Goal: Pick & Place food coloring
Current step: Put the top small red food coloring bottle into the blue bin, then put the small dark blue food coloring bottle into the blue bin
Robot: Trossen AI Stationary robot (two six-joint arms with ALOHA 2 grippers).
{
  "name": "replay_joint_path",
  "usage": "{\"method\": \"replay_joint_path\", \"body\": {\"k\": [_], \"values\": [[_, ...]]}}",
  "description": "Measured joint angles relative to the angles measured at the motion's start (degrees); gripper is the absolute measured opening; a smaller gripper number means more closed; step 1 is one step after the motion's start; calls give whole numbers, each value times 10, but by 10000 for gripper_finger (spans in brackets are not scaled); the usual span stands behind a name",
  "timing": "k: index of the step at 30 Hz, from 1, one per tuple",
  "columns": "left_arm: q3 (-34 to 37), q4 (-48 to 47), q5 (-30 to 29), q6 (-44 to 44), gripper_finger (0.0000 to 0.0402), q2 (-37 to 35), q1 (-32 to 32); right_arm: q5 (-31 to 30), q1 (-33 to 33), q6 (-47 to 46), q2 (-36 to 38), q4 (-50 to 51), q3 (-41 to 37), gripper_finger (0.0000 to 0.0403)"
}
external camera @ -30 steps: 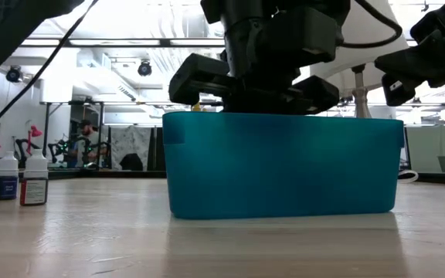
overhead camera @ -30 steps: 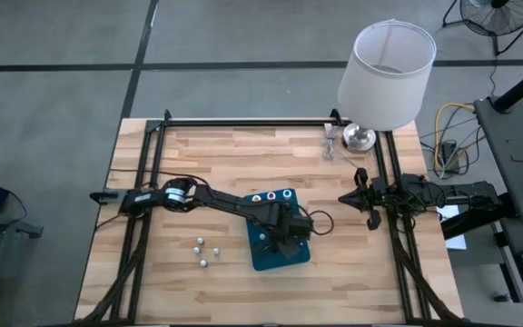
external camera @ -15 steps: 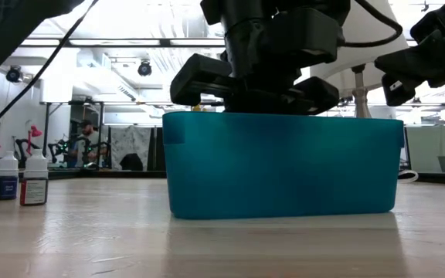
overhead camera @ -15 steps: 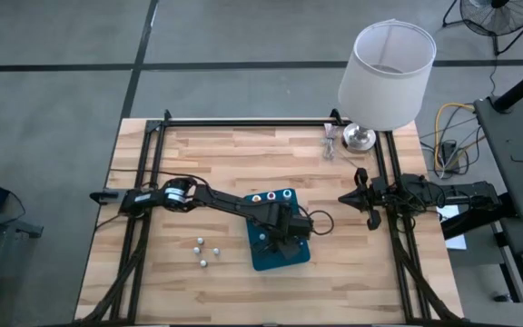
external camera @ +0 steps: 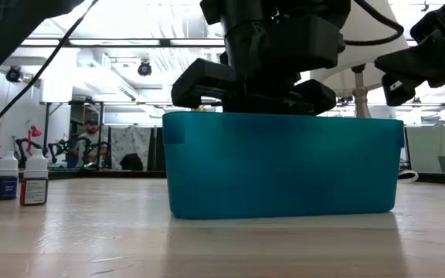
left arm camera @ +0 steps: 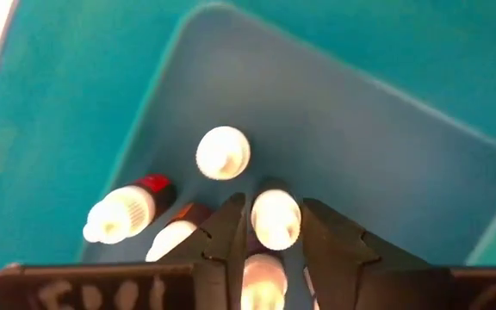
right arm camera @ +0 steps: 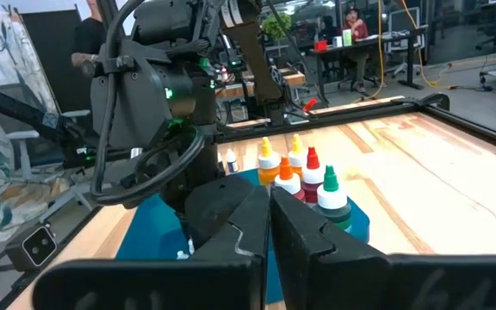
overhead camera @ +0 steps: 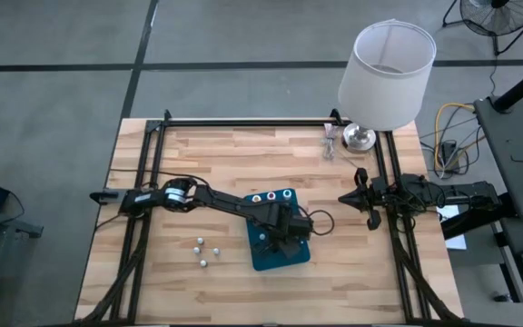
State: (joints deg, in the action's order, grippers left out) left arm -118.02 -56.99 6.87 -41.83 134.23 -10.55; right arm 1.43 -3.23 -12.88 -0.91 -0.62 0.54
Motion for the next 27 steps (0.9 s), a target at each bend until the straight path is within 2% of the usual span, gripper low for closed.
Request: {"method": "replay_joint_path", "body": {"k": [5, 27], "values": [[-2, -4, -26, 0, 91, 0, 0, 0, 0, 0, 0, 0, 0, 9], [-20, -26, -25, 29, 92, -2, 0, 0, 0, 0, 0, 0, 0, 9]]}}
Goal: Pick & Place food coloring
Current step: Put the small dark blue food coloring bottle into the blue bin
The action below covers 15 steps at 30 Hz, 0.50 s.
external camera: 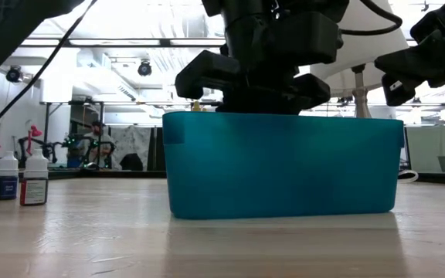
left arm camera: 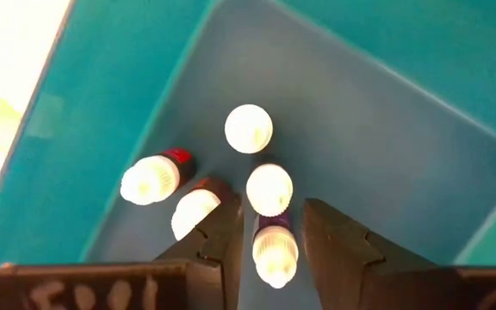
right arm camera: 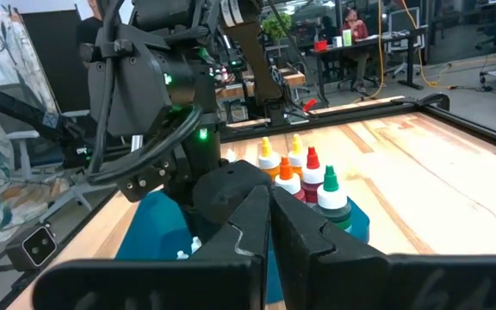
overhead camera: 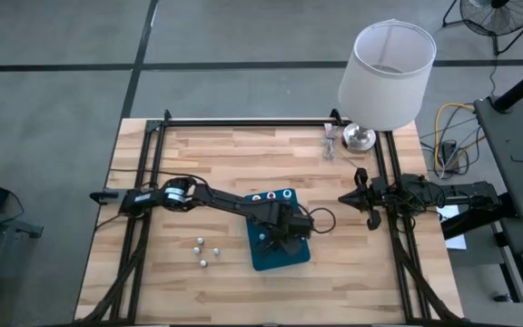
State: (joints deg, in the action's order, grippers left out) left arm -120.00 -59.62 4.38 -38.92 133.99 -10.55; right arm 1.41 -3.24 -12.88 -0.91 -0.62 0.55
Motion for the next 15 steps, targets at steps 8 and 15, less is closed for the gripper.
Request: {"method": "replay_joint_path", "body": {"k": [8, 15], "values": [[-24, -24, -5, 4, 92, -2, 0, 0, 0, 0, 0, 0, 0, 9], [-56, -52, -9, 17, 92, -2, 0, 0, 0, 0, 0, 0, 0, 9]]}}
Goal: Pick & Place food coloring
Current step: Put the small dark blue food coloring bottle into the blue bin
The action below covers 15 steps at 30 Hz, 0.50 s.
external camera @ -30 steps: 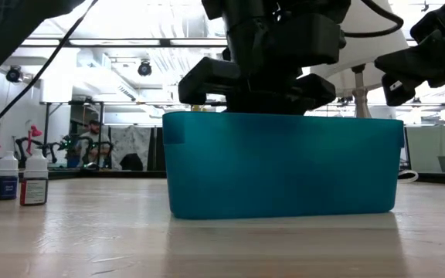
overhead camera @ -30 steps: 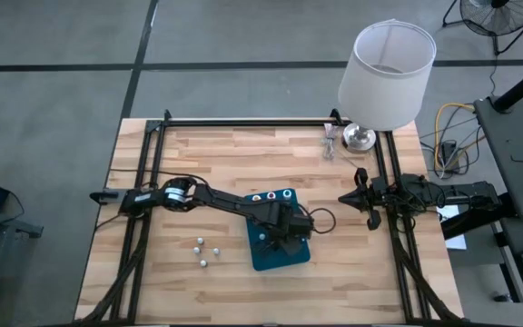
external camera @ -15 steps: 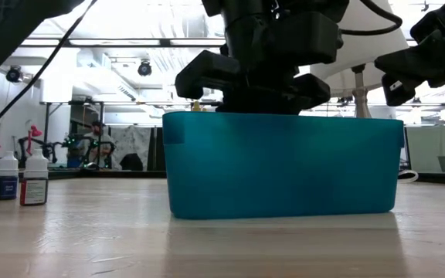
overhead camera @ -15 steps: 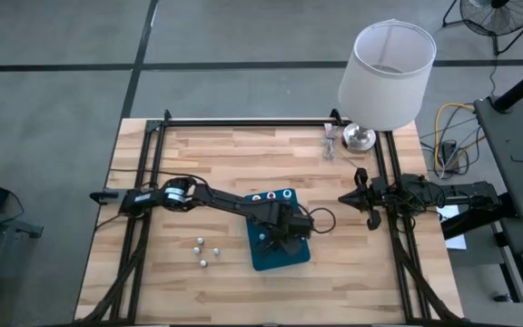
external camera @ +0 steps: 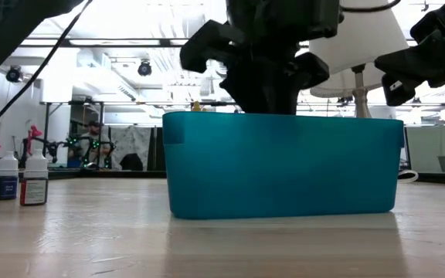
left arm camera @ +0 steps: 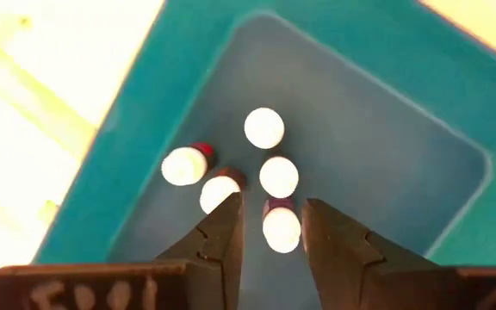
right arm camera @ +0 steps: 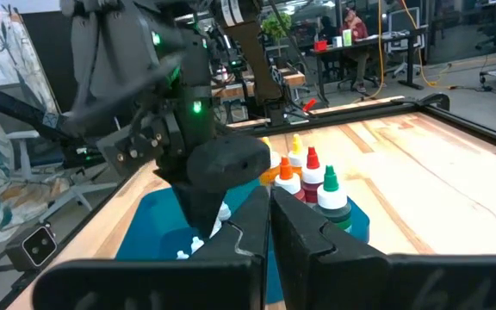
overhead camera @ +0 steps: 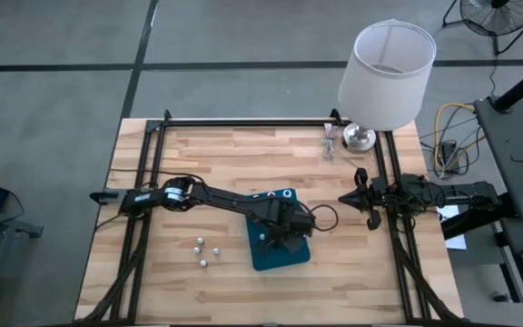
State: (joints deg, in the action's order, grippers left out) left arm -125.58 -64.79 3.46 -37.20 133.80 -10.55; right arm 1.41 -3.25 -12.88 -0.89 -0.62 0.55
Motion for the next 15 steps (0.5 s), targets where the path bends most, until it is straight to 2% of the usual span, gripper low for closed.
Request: {"method": "replay_joint_path", "body": {"k": [15], "values": [[-30, -53, -2, 26, 92, -10, 0, 0, 0, 0, 0, 0, 0, 9]]}}
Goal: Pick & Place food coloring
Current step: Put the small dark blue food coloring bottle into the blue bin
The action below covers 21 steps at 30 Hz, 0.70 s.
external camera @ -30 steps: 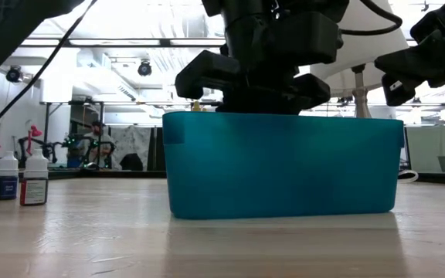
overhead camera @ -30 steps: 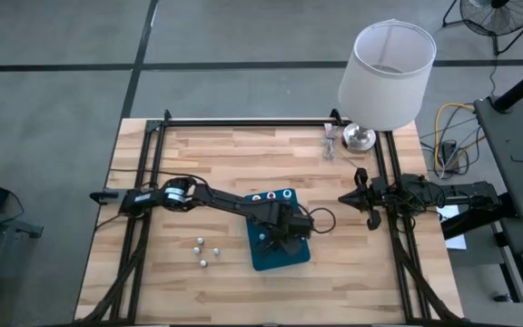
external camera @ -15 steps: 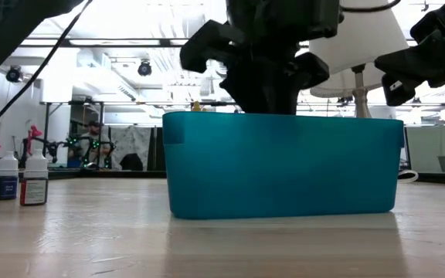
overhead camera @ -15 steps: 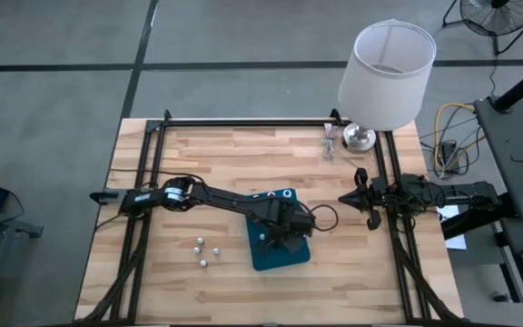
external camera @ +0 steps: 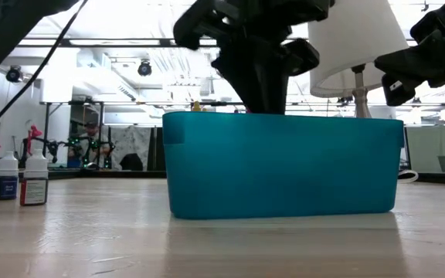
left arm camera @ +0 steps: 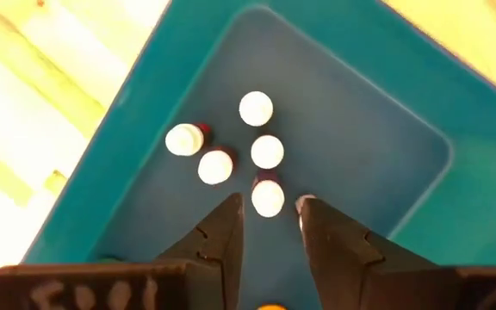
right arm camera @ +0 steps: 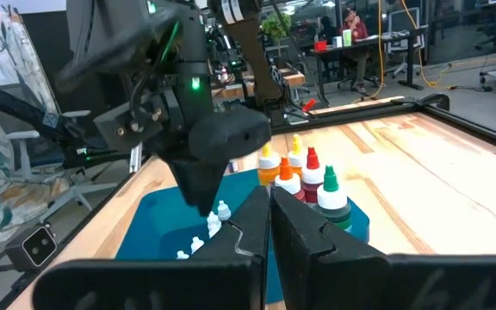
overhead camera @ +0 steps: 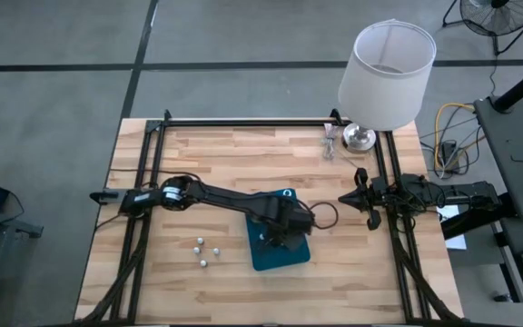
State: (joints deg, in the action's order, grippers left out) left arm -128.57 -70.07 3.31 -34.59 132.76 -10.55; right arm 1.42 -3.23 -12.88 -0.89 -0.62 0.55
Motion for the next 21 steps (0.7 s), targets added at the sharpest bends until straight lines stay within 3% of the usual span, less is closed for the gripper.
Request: {"method": "replay_joint_path", "body": {"k": [21], "values": [[40, -73, 2, 91, 92, -89, 0, 0, 0, 0, 0, 0, 0, 9]]}}
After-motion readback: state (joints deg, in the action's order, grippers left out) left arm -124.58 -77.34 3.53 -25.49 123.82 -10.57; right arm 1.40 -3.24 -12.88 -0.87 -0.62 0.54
